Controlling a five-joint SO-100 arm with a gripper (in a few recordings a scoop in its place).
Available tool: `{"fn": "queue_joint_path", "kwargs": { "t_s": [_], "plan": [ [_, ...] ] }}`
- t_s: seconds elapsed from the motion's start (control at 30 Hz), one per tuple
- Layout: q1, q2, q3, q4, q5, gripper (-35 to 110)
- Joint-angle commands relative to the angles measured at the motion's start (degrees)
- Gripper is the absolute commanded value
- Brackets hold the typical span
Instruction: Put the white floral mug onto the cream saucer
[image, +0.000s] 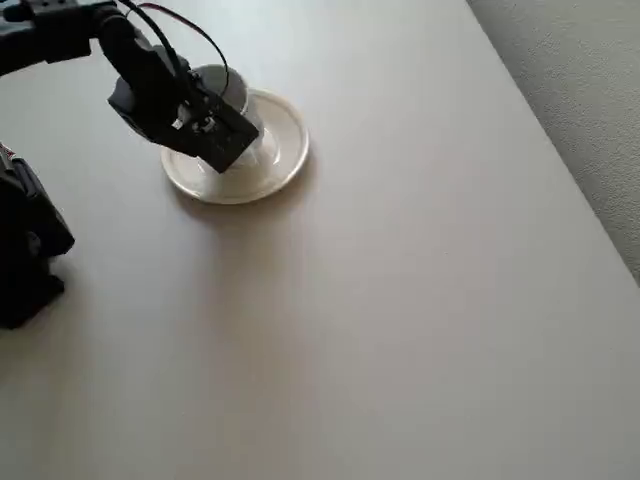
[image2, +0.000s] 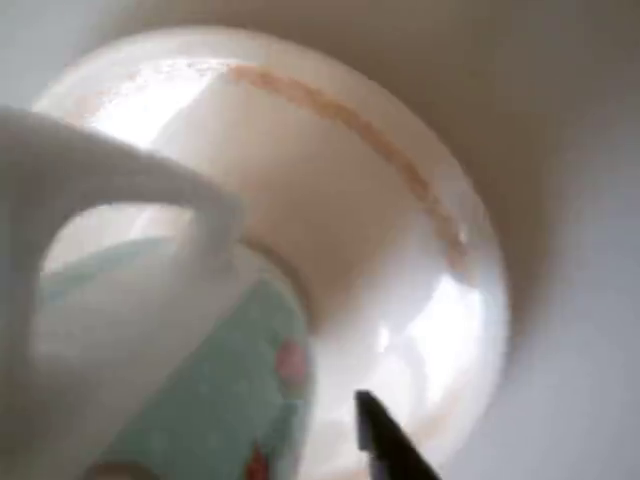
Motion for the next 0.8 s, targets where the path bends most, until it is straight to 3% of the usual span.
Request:
{"fn": "queue_joint_path", "kwargs": {
  "t_s": [0.0, 0.23, 0.6, 0.77],
  "plan": [
    [-0.8, -1.7, -0.1, -1.6, -0.8, 19],
    [1.4, 2.9, -2.7, 1.0, -2.6, 18],
    [4.3, 16.0, -24.4, 20.5, -3.3, 18],
    [14.4, 27.1, -24.5, 23.7, -0.7, 0]
  ]
}}
